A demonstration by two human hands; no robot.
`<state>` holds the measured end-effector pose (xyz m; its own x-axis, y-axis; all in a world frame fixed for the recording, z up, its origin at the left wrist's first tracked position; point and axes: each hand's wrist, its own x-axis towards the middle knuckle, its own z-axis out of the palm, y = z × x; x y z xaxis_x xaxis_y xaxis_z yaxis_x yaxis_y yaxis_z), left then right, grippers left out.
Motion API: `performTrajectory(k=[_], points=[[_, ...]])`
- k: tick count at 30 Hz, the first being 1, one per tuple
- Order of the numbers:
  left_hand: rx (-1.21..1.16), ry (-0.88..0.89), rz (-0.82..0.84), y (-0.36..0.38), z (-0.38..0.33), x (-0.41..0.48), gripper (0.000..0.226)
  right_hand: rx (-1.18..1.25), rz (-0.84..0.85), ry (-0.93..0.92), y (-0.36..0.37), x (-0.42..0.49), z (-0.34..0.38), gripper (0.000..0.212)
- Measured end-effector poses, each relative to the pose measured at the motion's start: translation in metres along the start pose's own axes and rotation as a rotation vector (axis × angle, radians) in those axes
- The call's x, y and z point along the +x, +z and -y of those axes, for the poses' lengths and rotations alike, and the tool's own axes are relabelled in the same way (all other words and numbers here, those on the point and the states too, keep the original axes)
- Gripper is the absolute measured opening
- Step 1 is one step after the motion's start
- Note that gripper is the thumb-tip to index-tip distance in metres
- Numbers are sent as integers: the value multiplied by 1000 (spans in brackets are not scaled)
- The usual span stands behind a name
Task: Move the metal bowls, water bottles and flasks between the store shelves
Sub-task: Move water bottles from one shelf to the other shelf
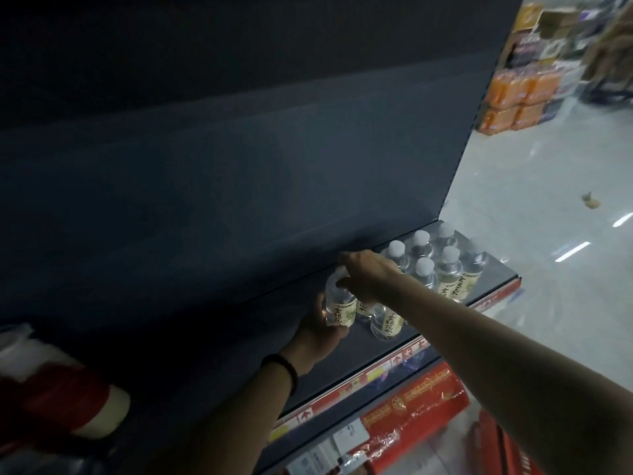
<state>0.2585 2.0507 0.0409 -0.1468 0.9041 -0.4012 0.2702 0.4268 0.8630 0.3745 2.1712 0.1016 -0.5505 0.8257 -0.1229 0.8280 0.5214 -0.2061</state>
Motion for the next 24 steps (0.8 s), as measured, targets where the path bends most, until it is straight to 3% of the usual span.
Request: performTrajectory(k=[6,9,12,17,24], points=[[5,29,40,-4,-1,-6,65,3,-27,22,5,-9,4,47],[30,38,58,-17,4,-13,70,-45,-86,20,-2,-18,9,48],[187,73,49,-39,18,-29,42,-12,-192,2,-10,-32,28,45],[280,78,-67,-88,62,-92,36,267,-215,-143,10,-63,96,31],[399,-5,-220,-185,148,-215,30,521,-75,-320,84,-103,237,25]])
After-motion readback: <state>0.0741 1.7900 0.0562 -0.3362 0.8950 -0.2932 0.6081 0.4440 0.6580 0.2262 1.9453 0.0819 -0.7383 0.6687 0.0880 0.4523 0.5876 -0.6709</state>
